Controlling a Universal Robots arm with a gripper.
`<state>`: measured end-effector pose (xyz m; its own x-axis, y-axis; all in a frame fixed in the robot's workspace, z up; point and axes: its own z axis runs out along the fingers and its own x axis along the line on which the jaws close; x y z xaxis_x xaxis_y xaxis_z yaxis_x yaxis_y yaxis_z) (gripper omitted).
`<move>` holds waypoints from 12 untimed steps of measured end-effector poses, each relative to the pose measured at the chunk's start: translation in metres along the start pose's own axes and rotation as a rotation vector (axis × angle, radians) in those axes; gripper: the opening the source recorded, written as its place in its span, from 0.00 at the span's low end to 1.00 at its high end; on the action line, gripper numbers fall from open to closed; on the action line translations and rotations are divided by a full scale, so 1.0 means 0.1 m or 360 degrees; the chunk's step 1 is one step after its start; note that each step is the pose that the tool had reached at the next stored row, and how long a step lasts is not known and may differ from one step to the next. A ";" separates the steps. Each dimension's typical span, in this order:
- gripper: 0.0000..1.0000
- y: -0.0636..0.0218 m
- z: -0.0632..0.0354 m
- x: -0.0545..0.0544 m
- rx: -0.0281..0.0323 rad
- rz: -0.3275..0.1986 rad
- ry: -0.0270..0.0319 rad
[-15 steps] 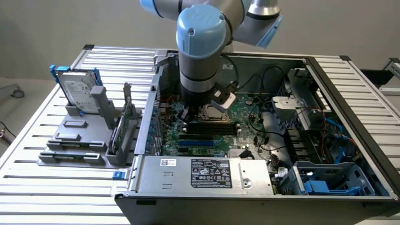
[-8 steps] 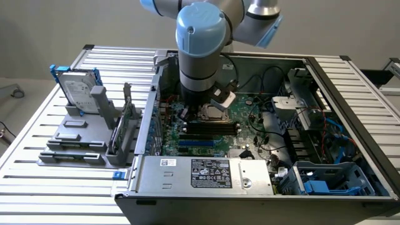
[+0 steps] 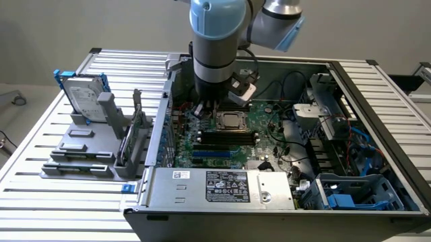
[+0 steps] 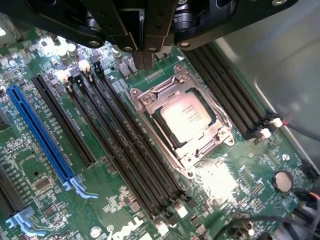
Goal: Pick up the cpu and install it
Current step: 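Install the first cpu locking lever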
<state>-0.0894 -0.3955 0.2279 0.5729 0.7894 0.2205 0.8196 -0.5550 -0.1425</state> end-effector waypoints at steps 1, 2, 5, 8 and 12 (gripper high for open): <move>0.11 -0.012 -0.005 0.02 0.00008 -0.0005 -0.00025; 0.11 -0.025 -0.009 0.04 0.00013 -0.0010 -0.00048; 0.11 -0.058 -0.013 0.08 0.00029 -0.0027 -0.00104; 0.11 -0.088 -0.022 0.13 0.00055 -0.0051 -0.00187; 0.11 -0.118 -0.049 0.16 0.00091 -0.0102 -0.00384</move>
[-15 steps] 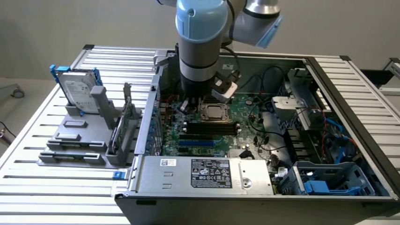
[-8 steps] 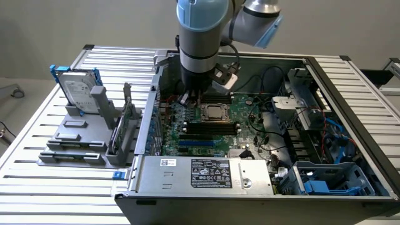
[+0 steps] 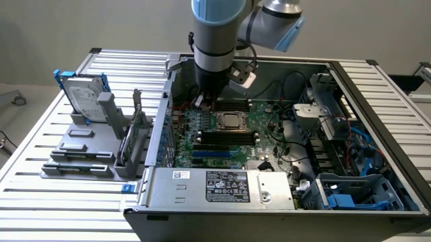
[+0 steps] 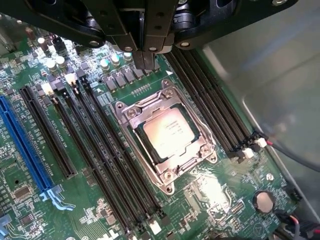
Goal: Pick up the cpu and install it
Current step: 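Install the first cpu locking lever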
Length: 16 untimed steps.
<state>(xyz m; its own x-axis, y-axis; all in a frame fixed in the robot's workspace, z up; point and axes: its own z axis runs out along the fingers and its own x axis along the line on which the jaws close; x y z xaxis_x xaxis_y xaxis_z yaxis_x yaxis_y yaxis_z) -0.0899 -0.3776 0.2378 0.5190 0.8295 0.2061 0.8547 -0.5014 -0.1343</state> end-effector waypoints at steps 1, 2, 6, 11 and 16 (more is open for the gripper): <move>0.11 -0.006 -0.009 0.01 0.00007 -0.0014 -0.00059; 0.11 -0.011 -0.017 0.01 0.00013 -0.0029 -0.00121; 0.11 -0.027 -0.058 0.03 0.00035 -0.0085 -0.00363; 0.11 -0.040 -0.087 0.05 0.00036 -0.0153 -0.00695; 0.11 -0.066 -0.076 0.09 0.00074 -0.0215 -0.00913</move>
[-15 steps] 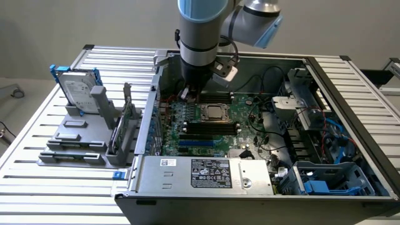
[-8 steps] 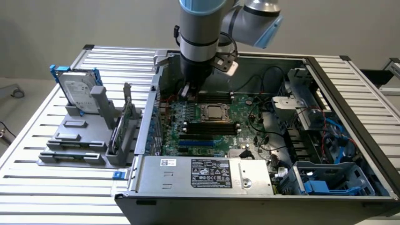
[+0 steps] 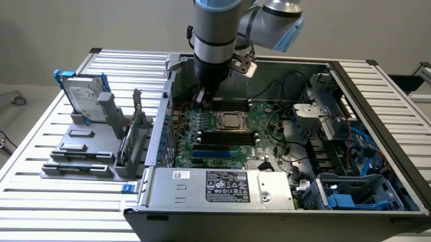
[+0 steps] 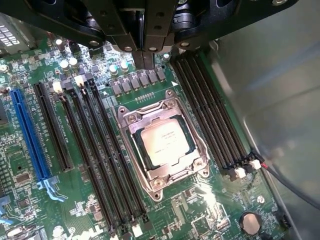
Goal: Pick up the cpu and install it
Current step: 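Install the first cpu locking lever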
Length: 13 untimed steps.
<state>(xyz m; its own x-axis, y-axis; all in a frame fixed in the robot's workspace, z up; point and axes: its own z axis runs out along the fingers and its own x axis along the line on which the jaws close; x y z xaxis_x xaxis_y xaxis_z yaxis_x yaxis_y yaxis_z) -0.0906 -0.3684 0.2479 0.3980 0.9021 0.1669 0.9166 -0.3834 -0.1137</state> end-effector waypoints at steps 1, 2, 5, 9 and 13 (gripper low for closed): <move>0.11 -0.008 0.005 0.02 0.00001 -0.0010 -0.00025; 0.11 -0.016 0.012 0.04 0.00001 -0.0021 -0.00048; 0.11 -0.038 0.037 0.09 -0.00002 -0.0056 -0.00125; 0.11 -0.053 0.067 0.13 -0.00017 -0.0116 -0.00303; 0.11 -0.053 0.083 0.13 -0.00042 -0.0187 -0.00728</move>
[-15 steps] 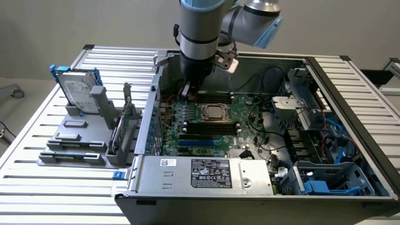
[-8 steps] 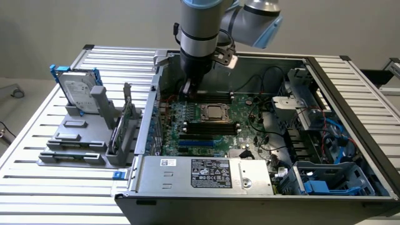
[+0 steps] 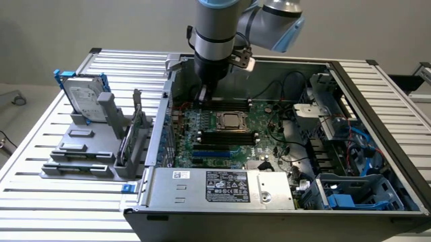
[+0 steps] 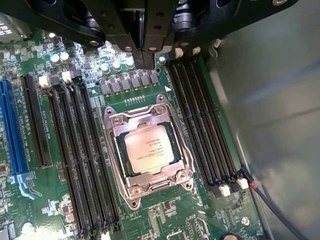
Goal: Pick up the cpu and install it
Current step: 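Install the first cpu locking lever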
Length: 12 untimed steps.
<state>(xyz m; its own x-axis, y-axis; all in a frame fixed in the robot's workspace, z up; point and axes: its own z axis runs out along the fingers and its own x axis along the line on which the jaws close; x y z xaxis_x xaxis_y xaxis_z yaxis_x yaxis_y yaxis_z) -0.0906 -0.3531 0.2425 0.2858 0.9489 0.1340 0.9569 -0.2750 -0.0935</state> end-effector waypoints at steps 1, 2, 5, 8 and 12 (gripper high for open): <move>0.11 0.000 0.001 0.00 -0.00010 -0.0017 -0.00134; 0.11 0.000 0.002 0.00 -0.00022 -0.0034 -0.00271; 0.11 0.000 0.005 0.00 -0.00043 -0.0087 -0.00634; 0.11 0.001 0.007 0.00 -0.00044 -0.0146 -0.00962; 0.11 0.001 0.009 0.00 -0.00044 -0.0225 -0.01391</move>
<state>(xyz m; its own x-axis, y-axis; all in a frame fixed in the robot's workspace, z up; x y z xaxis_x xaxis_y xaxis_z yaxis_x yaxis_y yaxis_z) -0.0906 -0.3531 0.2416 0.1429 0.9880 0.0593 0.9874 -0.1382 -0.0770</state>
